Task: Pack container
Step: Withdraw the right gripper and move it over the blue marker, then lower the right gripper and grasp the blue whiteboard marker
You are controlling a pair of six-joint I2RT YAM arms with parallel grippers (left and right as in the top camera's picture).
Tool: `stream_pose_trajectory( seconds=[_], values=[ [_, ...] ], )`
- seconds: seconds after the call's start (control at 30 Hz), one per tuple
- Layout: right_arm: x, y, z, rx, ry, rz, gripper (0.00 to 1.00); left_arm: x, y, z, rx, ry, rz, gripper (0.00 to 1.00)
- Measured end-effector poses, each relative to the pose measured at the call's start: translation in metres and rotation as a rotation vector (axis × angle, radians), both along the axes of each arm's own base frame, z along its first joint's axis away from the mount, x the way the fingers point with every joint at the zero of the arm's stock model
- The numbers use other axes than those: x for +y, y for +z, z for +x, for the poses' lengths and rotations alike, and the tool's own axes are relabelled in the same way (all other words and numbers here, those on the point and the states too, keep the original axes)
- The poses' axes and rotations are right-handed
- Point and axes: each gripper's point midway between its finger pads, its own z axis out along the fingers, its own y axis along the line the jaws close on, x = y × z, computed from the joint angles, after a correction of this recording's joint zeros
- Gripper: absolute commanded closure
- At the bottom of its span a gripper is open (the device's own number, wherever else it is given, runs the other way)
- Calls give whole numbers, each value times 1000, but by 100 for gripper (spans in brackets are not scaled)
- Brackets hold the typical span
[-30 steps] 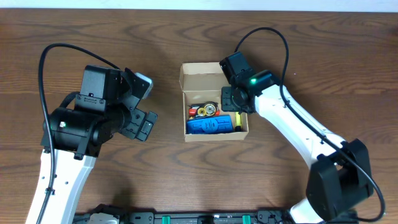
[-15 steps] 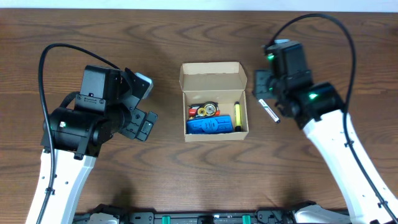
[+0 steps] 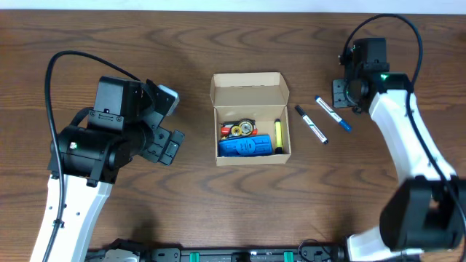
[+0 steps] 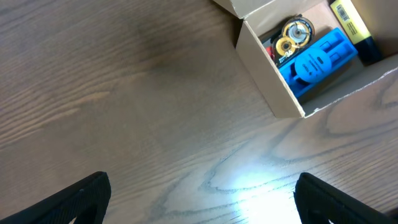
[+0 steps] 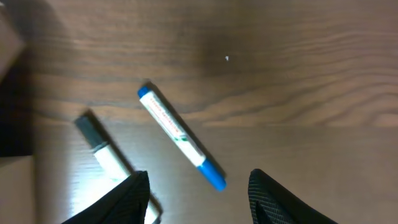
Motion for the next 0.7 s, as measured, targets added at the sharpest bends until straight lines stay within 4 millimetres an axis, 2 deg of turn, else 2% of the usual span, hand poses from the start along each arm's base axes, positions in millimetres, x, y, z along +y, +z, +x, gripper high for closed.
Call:
stream_pose_trajectory(
  seconds=[0.17,0.37,0.7],
  values=[
    [-6,-34,7,60,60,25,44,0,0,0,0,0,0,5],
    [1,-67,19,92,158,28,44,0,0,0,0,0,0,5],
    [12,-99,24,126,236,77,50,0,0,0,0,0,0,5]
  ],
)
